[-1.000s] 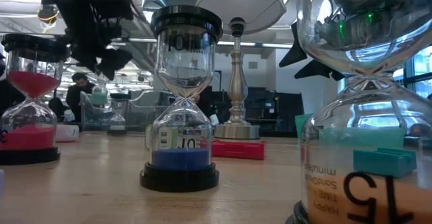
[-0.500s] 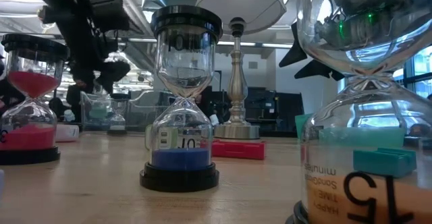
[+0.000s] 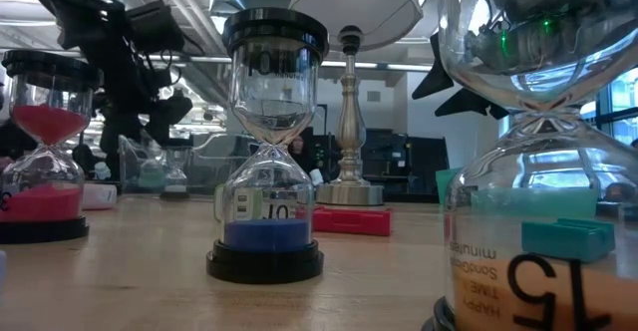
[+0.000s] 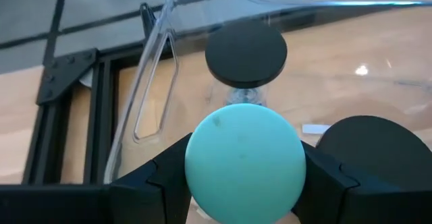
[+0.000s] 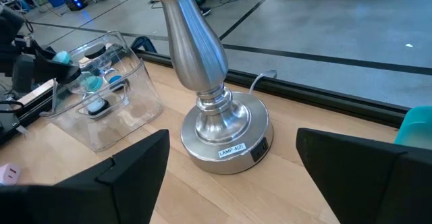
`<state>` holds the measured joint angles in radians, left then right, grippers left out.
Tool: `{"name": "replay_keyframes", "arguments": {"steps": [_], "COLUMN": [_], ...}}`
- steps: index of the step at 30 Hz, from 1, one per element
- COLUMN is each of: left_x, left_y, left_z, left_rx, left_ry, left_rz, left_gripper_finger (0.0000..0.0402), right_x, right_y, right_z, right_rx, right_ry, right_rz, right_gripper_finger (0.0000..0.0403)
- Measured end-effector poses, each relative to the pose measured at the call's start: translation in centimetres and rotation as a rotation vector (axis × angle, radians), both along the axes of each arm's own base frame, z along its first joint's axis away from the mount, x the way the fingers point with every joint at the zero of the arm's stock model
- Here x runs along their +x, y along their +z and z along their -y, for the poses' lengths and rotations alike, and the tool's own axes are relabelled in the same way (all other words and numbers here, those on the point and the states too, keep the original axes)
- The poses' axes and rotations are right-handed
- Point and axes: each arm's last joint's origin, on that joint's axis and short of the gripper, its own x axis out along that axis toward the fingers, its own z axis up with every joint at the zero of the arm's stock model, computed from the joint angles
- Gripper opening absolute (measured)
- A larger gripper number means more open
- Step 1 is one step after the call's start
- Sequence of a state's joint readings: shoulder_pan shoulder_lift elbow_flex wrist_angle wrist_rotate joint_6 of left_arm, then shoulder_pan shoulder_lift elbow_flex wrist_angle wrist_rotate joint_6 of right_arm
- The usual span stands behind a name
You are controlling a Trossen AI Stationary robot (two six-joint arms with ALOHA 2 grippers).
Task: Pick & Place Office items
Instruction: Put the light green hourglass into the transparent bin
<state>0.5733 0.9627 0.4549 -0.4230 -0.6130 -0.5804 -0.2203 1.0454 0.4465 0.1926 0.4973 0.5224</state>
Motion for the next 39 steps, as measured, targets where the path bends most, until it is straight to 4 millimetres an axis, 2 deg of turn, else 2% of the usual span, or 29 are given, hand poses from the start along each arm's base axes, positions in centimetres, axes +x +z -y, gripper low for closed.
{"name": "replay_keyframes", "arguments": {"steps": [26, 36, 39], "left_x": [-0.27, -0.22, -0.19], "left_y": [-0.12, -0.10, 0.68], "left_z": [-0.43, -0.42, -0.44], "left_rx": [-0.060, -0.070, -0.064], "left_ry": [-0.044, -0.057, -0.089], "left_rz": [0.012, 0.018, -0.018], "left_gripper_finger": [0.0209, 0.0247, 0.0258], "right_x": [0.00, 0.00, 0.00], "right_y": [0.00, 0.00, 0.00], "right_z": [0.00, 0.00, 0.00], "right_rx": [0.000, 0.000, 0.000], "right_ry": [0.000, 0.000, 0.000], "right_rz": [0.000, 0.000, 0.000], "right_gripper_finger": [0.0327, 0.0327, 0.0327]}}
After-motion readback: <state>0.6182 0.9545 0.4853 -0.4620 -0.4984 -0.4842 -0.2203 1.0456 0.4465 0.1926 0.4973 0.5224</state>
